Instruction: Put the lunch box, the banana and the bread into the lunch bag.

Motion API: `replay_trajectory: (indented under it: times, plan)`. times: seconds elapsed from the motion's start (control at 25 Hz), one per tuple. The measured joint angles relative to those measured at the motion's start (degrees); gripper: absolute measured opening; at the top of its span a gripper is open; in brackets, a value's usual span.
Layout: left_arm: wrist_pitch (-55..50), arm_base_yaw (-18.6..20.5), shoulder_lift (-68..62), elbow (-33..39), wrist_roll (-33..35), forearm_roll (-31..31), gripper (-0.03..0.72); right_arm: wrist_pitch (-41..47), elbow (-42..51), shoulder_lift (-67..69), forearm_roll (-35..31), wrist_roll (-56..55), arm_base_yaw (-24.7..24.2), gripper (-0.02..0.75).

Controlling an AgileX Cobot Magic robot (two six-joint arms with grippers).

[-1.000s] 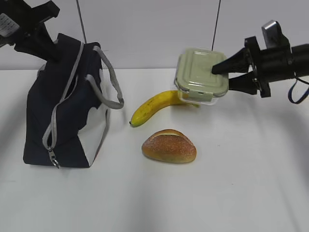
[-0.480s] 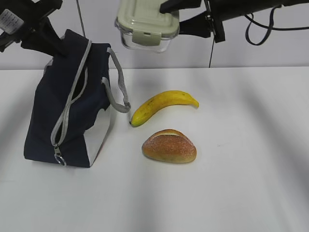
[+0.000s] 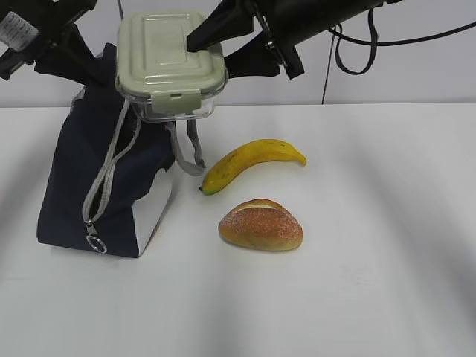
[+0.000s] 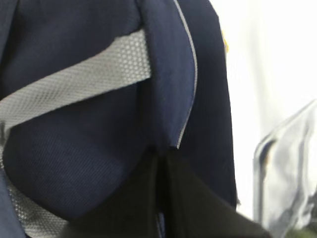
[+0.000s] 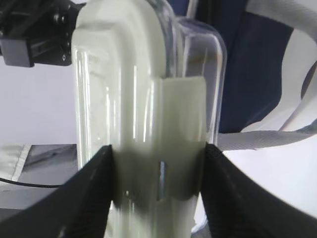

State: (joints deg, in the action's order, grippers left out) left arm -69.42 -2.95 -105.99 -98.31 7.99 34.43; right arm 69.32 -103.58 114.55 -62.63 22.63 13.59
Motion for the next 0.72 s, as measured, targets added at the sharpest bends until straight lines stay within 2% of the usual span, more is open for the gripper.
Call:
replay_trajectory:
  times: [0.16, 0.4, 0.72]
  plan:
    - [-0.1, 0.0, 0.0, 0.0, 0.1, 0.5, 0.001, 0.5, -0.2, 1.3, 0.1, -0.5, 1.7, 0.386]
    - [-0.5, 0.0, 0.0, 0.0, 0.1, 0.8, 0.001, -4.2, -0.3, 5.1, 2.1, -1.4, 2.3, 0.386]
    - [-0.6, 0.0, 0.0, 0.0, 0.1, 2.2, 0.001, -10.2, -0.3, 6.7, 8.4, -6.0, 2.6, 0.386]
